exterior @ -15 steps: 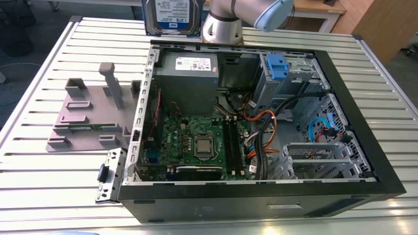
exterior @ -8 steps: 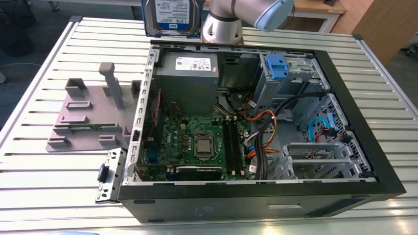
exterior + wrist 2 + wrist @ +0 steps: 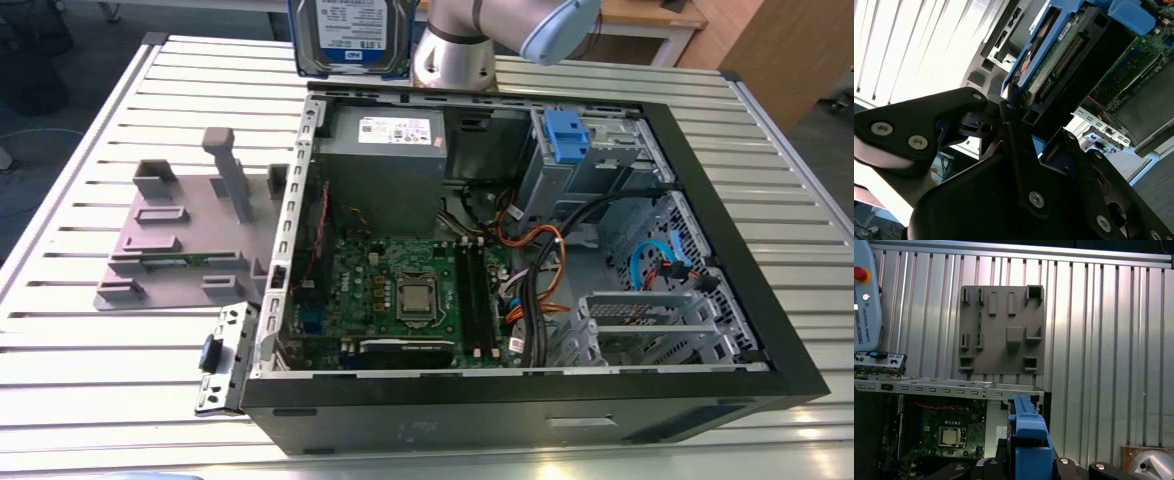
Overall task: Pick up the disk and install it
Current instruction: 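Pick up the disk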
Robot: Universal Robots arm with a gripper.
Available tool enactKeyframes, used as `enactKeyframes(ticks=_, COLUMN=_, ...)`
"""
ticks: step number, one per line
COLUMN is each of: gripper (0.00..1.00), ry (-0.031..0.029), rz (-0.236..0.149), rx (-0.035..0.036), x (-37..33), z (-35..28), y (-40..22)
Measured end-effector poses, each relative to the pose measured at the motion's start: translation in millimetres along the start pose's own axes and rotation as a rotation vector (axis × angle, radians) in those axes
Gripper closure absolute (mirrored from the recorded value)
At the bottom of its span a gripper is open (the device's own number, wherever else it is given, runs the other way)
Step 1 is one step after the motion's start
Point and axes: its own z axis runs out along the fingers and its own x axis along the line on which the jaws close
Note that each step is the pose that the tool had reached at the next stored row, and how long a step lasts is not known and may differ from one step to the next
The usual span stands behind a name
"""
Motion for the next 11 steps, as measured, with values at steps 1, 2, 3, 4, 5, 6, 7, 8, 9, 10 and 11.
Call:
enactKeyframes(ticks=1, gripper=0.63, ry=0.0001, rz=0.0, rx=-0.0001, x=0.4, z=-0.1, y=0.0)
enactKeyframes(ticks=2, gripper=0.63, ry=0.0001, rz=0.0, rx=-0.0001, x=0.7, z=-0.1, y=0.0)
enactKeyframes(ticks=3, gripper=0.63, ry=0.0001, rz=0.0, rx=-0.0001, x=1.1, z=-0.1, y=0.0)
enactKeyframes(ticks=4, gripper=0.63, ry=0.0001, rz=0.0, rx=-0.0001, x=1.4, z=-0.1, y=0.1)
enactKeyframes(ticks=5, gripper=0.63, ry=0.0001, rz=0.0, rx=-0.0001, x=1.8, z=-0.1, y=0.1)
enactKeyframes(ticks=6, gripper=0.63, ry=0.0001, rz=0.0, rx=-0.0001, x=2.1, z=-0.1, y=0.1)
enactKeyframes(ticks=7, gripper=0.63, ry=0.0001, rz=0.0, rx=-0.0001, x=2.5, z=-0.1, y=0.1)
enactKeyframes(ticks=8, gripper=0.63, ry=0.0002, rz=0.0, rx=-0.0002, x=2.8, z=-0.1, y=0.1)
enactKeyframes(ticks=9, gripper=0.63, ry=0.0001, rz=0.0, rx=-0.0001, x=3.1, z=-0.1, y=0.1)
enactKeyframes(ticks=10, gripper=0.63, ry=0.0001, rz=0.0, rx=-0.0002, x=3.5, z=-0.2, y=0.1)
enactKeyframes(ticks=11, gripper=0.63, ry=0.0001, rz=0.0, rx=-0.0001, x=3.9, z=-0.1, y=0.1)
